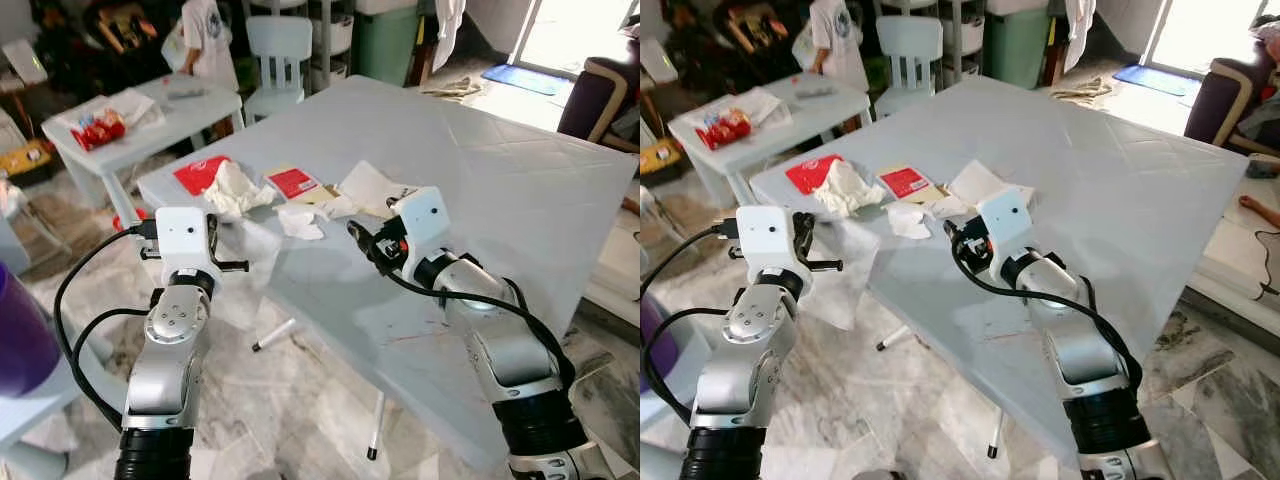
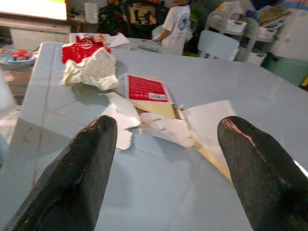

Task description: Picking trash to rubbish bin

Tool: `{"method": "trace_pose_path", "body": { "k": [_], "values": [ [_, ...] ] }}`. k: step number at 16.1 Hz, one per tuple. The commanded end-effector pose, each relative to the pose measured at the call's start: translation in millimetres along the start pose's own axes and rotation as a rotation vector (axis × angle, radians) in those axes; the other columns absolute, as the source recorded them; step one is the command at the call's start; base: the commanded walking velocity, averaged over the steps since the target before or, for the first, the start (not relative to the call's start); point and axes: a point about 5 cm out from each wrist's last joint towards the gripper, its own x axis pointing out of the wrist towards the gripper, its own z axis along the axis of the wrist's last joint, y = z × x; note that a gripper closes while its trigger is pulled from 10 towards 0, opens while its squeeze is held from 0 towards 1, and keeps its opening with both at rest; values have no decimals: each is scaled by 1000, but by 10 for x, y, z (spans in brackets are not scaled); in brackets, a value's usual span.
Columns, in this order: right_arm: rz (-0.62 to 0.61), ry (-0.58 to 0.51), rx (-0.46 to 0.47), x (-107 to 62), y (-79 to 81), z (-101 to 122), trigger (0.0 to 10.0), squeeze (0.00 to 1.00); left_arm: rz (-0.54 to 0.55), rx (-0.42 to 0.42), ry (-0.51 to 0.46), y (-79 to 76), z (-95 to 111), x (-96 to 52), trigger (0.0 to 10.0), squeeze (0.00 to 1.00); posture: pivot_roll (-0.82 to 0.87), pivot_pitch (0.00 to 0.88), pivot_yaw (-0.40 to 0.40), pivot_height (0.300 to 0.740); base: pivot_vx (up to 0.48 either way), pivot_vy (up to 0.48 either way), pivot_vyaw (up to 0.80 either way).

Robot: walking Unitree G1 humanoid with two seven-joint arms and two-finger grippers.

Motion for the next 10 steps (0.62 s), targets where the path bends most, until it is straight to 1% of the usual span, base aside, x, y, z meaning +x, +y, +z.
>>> {"method": "trace_pose_path", "body": {
  "k": [1, 10],
  "values": [
    [-14, -2, 9, -10, -29, -11, 10000, 0, -12, -7, -13, -33, 64, 4, 0, 0, 92, 20, 13, 740, 0, 0, 0],
    [-9, -7, 2, 7, -24, -3, 10000, 0, -5, -69, 11, -12, 54, 31, 0, 0, 90, 14, 12, 740, 0, 0, 0]
  ]
}}
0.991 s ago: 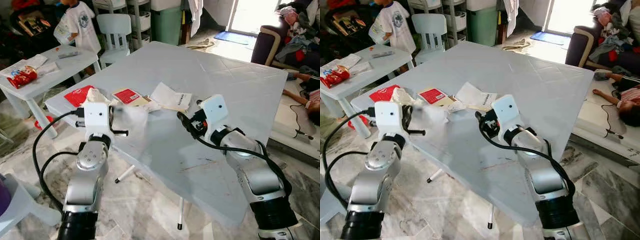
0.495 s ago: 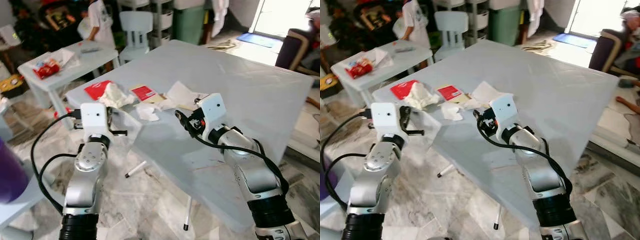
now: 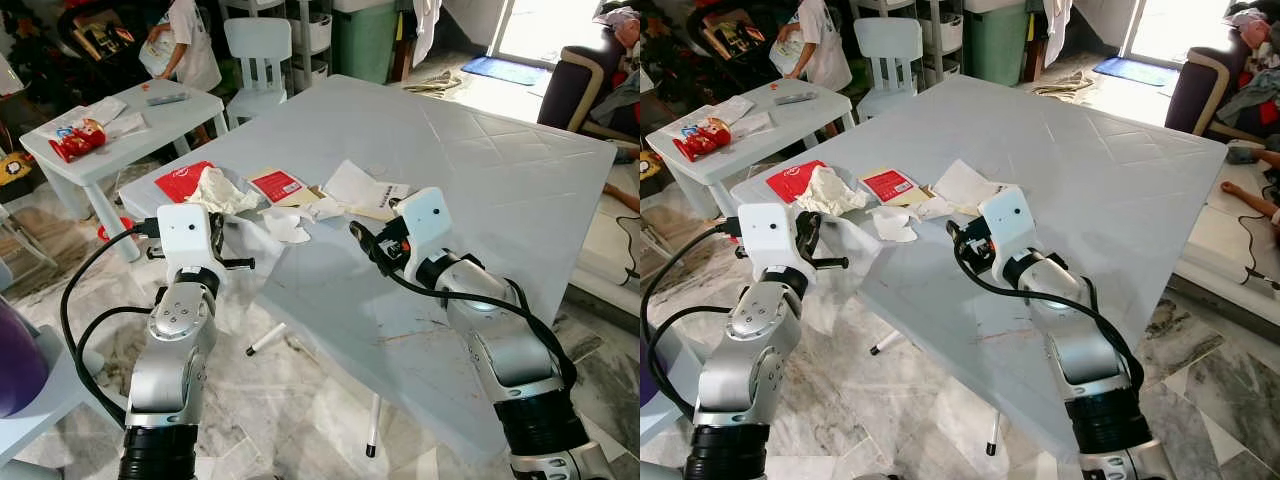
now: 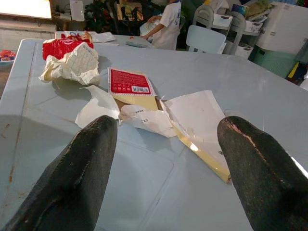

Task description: Picking trash to rubbish bin

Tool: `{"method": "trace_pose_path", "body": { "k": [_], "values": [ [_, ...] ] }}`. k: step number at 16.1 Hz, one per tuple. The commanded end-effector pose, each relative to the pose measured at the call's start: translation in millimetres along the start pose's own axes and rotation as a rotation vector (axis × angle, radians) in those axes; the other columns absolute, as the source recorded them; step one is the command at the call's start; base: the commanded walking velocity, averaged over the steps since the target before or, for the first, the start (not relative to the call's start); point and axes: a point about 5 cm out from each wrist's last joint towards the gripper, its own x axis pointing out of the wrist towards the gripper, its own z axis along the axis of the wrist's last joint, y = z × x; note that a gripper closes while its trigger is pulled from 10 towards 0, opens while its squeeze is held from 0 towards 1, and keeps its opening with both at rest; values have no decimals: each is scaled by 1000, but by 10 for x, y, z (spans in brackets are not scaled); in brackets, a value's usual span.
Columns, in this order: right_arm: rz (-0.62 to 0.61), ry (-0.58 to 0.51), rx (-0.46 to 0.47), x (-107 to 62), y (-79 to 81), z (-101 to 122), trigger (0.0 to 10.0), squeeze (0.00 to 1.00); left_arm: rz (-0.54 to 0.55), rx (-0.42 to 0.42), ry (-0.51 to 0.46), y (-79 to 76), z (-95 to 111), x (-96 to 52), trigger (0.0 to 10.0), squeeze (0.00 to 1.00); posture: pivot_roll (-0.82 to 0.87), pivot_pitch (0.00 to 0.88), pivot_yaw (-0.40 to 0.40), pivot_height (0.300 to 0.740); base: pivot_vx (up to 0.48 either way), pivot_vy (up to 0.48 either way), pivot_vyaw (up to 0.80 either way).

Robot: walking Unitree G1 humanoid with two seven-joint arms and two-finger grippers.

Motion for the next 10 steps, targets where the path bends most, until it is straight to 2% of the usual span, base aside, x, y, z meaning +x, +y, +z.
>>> {"method": "trace_pose_path", "body": {
  "k": [1, 10],
  "values": [
    [-9, -7, 7, 5, -22, 12, 10000, 0, -1, -8, -4, -3, 41, 23, 0, 0, 90, 13, 11, 740, 0, 0, 0],
    [-18, -3, 4, -12, -54, 10, 10000, 0, -8, -26, 2, -13, 53, 68, 0, 0, 76, 13, 9, 740, 0, 455, 0]
  ]
}}
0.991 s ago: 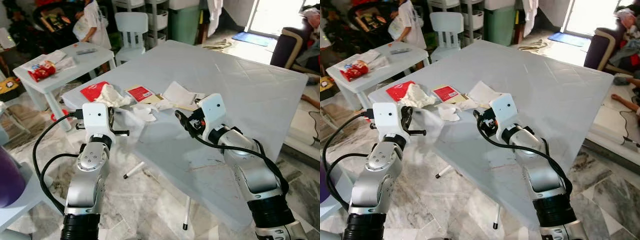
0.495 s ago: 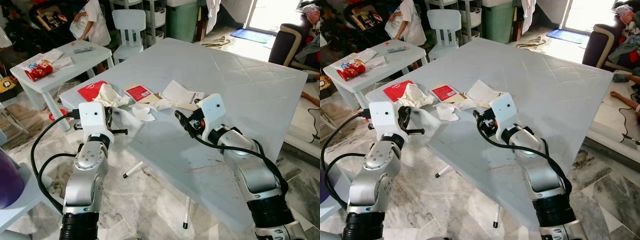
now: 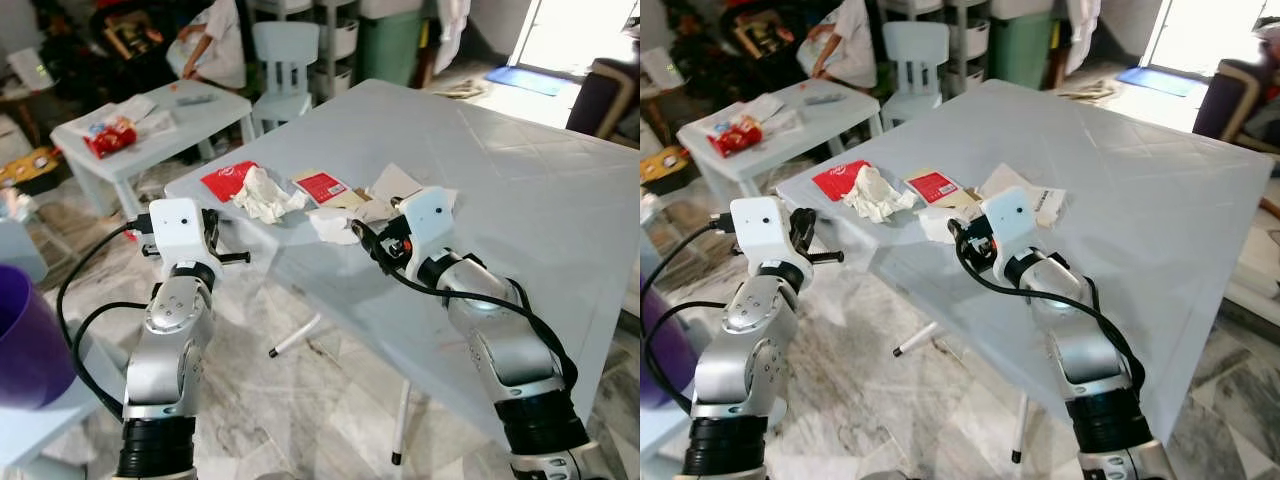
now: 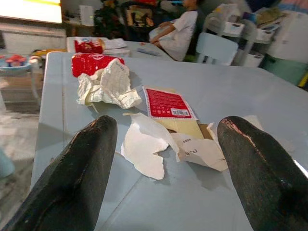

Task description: Picking trash to rubbish bin

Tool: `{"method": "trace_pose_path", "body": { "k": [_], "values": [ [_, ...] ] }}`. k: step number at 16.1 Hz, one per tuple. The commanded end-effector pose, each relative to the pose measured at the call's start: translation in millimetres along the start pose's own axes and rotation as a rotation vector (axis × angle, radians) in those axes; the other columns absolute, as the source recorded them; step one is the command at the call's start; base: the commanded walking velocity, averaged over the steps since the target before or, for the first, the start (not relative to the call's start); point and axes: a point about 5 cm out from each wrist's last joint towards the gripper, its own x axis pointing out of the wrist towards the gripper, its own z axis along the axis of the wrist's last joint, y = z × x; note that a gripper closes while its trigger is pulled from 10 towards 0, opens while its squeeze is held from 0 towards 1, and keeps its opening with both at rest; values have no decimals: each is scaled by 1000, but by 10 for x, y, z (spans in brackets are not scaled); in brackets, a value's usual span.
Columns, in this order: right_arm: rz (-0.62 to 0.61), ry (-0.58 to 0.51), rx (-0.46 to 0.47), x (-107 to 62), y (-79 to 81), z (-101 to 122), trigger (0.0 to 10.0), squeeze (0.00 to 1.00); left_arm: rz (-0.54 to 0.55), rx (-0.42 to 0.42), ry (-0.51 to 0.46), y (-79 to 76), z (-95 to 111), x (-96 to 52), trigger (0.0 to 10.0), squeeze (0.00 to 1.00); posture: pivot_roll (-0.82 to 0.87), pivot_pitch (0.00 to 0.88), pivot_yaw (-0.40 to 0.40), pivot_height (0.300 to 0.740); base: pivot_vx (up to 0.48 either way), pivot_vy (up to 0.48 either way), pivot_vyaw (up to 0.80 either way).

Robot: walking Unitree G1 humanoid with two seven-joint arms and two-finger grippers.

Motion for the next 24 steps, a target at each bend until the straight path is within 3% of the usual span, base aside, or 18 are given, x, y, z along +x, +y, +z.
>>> {"method": "trace_pose_path", "body": {
  "k": [1, 9, 21, 24],
  "values": [
    [-2, -3, 3, 4, -9, 15, 10000, 0, -6, 1, 1, -15, 15, 20, 0, 0, 72, 13, 8, 740, 0, 480, 0],
    [-13, -2, -3, 1, -43, 24, 10000, 0, -11, -2, 1, -35, 27, 55, 0, 0, 67, 11, 7, 740, 0, 455, 0],
    [-126, -6, 34, 11, -183, 32, 10000, 0, -18, -35, -14, -22, 80, 129, 0, 0, 66, 14, 12, 740, 0, 0, 0],
    [-154, 0, 49, 2, -231, 23, 10000, 0, -26, -40, 15, -29, 18, 132, 0, 0, 63, 14, 13, 740, 0, 0, -748]
  ]
}}
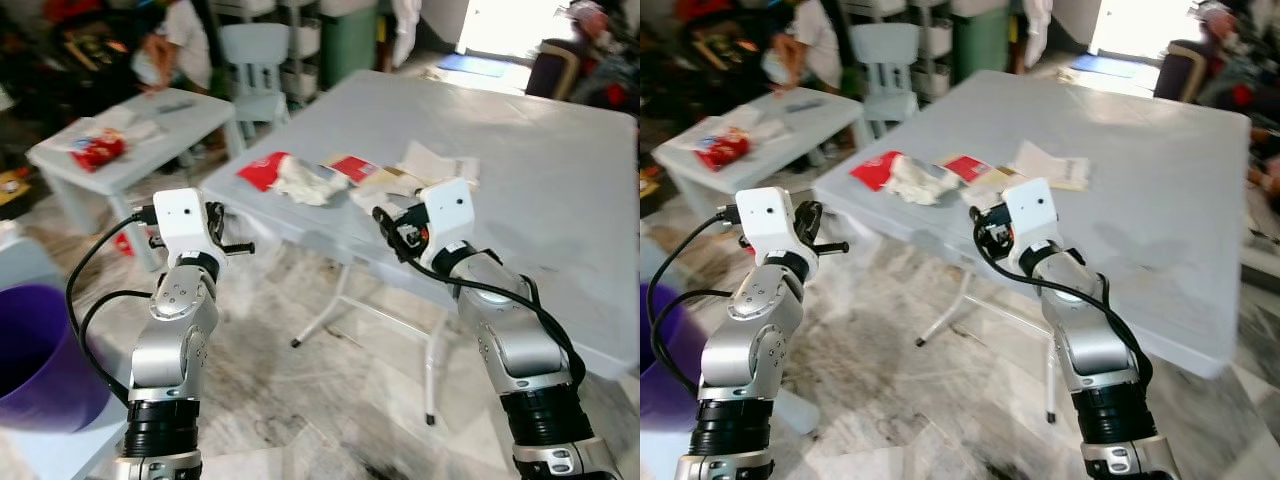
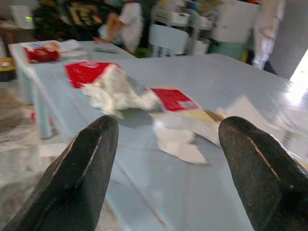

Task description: Picking trash to rubbish bin

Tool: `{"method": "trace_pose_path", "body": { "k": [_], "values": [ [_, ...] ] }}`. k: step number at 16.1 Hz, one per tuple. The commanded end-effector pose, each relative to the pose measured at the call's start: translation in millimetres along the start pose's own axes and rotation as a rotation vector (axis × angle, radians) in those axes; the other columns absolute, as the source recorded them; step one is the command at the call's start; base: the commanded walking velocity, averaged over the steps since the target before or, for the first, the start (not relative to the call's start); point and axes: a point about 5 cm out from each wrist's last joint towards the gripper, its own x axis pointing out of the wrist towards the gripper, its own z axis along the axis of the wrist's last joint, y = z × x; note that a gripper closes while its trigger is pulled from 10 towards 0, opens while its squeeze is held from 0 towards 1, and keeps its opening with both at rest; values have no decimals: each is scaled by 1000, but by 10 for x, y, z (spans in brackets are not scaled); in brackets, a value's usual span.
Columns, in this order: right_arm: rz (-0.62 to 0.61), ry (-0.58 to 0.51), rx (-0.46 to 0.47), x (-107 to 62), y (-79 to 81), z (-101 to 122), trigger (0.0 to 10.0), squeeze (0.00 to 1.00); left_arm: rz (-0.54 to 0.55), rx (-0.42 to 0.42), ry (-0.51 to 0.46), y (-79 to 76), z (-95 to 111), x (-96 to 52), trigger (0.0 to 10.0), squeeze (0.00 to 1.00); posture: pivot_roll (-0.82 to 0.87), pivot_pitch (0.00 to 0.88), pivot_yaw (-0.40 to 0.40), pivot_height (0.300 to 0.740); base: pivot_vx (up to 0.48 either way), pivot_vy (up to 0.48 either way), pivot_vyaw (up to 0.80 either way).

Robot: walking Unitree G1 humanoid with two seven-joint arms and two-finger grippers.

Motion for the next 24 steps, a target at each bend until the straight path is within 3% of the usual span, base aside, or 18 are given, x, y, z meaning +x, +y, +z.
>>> {"method": "trace_pose_path", "body": {
  "k": [1, 4, 8, 24],
  "values": [
    [-19, 1, 15, 17, -58, 24, 10000, 0, -7, -4, 18, -14, -31, 10, 0, 0, 64, 9, 10, 740, 0, 0, -800],
    [-24, -3, 16, 35, -58, 27, 10000, 0, -7, -15, 27, -20, -64, -1, 0, 0, 68, 5, 8, 740, 0, 0, -675],
    [-5, -11, 8, 47, -22, 43, 10000, 0, -5, -22, 25, -4, -56, 7, 0, 0, 71, 1, 6, 740, 165, 0, 0],
    [55, -7, -5, 54, 50, 38, 10000, 0, -4, -61, 35, -25, -84, 17, 0, 0, 59, 2, 1, 740, 480, 0, 0]
  ]
}}
